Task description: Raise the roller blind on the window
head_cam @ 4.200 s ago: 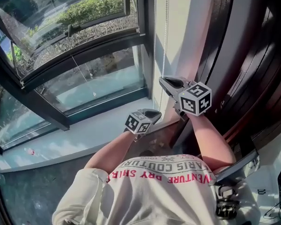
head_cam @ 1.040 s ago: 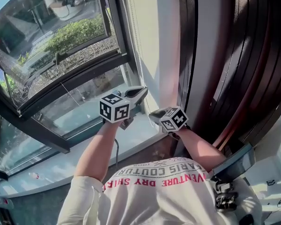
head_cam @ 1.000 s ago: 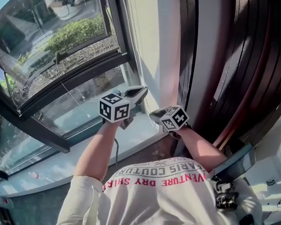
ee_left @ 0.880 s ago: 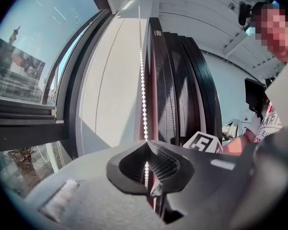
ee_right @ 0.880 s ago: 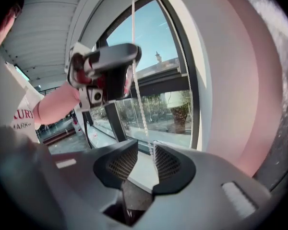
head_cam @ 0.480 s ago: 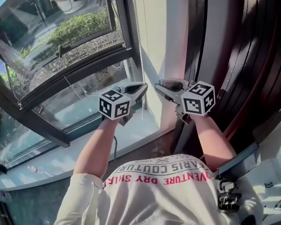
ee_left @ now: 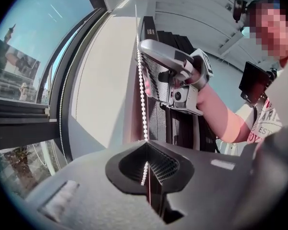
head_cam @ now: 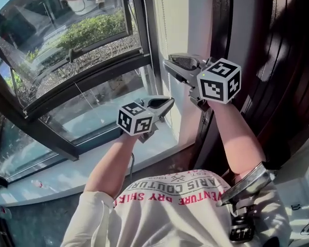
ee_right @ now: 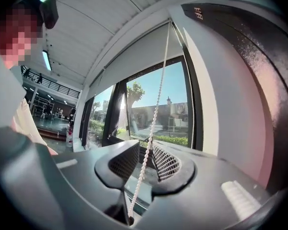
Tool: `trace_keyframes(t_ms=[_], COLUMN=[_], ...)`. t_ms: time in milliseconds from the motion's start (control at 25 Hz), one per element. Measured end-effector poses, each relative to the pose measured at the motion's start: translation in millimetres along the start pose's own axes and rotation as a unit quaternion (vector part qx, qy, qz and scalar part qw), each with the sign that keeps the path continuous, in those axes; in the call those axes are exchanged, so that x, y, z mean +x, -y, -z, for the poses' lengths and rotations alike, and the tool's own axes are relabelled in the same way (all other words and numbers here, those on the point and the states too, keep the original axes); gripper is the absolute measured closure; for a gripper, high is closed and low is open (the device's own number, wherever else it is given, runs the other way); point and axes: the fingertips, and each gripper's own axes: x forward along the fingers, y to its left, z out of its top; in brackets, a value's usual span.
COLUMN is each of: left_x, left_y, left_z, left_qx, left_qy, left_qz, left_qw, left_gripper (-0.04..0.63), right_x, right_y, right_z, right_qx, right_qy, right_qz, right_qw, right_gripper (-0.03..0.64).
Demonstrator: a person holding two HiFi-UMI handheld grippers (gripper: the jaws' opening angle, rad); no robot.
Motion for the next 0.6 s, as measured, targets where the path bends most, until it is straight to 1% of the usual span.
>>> trace_keyframes(t_ms=[40, 80, 120, 200, 360, 480, 600], left_x=[0.9, 1.7, 2.2, 1.9, 4.7, 9.9, 12.7], left_y=[1.2, 1.4, 0.7, -2.0, -7.1, -6.9, -8.0], left_z=[0.2, 0.8, 1.8, 3.9, 3.6, 4.1, 11.6], left_qx=[0.001, 0.003, 0.003, 0.0, 0.0, 0.007, 0.011], left_qy=[-0.002, -0.005, -0.006, -0.006, -0.003, -0.01, -0.022], left_qz=[0.001, 0.002, 0.0, -0.005, -0.014, -0.016, -0.019], left_qw=[1.0, 1.0, 1.0, 1.0, 0.9999, 0.9998, 0.9995], left_gripper=[0.589, 0.589, 0.589, 0.589, 0.589, 0.589, 0.589], right_x=[2.7, 5.2, 7.3, 9.1, 6.8, 5.9, 6.3], right_y=[1.7, 3.4, 4.5, 4.7, 9.0, 12.2, 11.6], right_z=[-2.9, -5.0, -6.2, -6.3, -6.3, -4.9, 2.8], right_qx=[0.001, 0.0, -0.002, -0.004, 0.018, 0.007, -0.005], right_qy=[0.002, 0.003, 0.003, 0.002, 0.016, 0.018, 0.005], right_qz=[0.001, 0.002, 0.004, 0.005, 0.003, 0.011, 0.017], right_qw=[1.0, 1.0, 1.0, 1.0, 1.0, 1.0, 1.0], right_gripper=[0.549, 0.584, 0.598, 0.601, 0.609, 0.609, 0.609])
